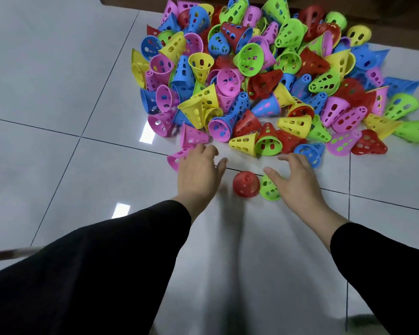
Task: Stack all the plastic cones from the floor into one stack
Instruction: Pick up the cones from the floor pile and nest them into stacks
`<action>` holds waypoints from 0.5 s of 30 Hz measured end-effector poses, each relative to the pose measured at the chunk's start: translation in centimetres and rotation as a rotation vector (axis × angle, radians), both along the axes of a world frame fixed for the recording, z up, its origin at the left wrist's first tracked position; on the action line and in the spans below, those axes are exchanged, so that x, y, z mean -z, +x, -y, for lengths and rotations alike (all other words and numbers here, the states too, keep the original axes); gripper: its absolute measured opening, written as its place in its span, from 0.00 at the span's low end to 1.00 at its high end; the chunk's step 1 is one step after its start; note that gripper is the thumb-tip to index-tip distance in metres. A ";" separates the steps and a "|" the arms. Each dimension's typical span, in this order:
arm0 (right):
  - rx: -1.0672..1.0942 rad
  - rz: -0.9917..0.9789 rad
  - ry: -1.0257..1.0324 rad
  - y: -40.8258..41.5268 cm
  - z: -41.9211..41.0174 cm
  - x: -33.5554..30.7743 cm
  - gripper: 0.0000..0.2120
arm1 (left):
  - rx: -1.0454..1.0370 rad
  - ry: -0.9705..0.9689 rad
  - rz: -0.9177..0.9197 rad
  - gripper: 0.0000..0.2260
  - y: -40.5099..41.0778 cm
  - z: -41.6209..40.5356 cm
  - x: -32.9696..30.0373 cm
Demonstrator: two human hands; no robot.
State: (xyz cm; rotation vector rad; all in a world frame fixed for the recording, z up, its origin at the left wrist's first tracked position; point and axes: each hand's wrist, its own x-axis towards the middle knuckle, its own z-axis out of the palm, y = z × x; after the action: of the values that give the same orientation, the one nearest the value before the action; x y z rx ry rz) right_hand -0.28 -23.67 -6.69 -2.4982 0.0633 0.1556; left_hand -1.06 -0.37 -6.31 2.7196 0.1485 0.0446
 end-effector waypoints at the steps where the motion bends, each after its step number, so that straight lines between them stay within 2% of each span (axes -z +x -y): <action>1: -0.026 0.017 0.000 0.5 -0.5 -0.3 0.23 | -0.064 0.059 0.026 0.15 0.5 -1.4 0.0; 4: -0.106 -0.025 -0.022 2.2 -2.2 -0.7 0.19 | -0.106 0.238 -0.119 0.20 1.9 -4.8 0.7; 6: -0.150 -0.070 -0.069 3.2 -2.9 -0.7 0.19 | -0.069 0.266 -0.235 0.22 2.8 -5.8 1.3; 10: -0.379 -0.027 -0.288 5.1 -3.9 -0.9 0.24 | -0.055 0.193 -0.235 0.26 3.7 -5.8 2.0; 15: -0.552 0.063 -0.578 8.3 -7.1 -0.9 0.29 | -0.110 0.017 -0.286 0.33 2.8 -5.9 2.8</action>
State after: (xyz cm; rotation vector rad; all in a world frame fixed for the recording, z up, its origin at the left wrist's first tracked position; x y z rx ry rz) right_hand 8.02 -16.57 -5.79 -3.0302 -0.7056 0.3218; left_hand 1.77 5.51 -9.09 2.7188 0.3808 -0.3135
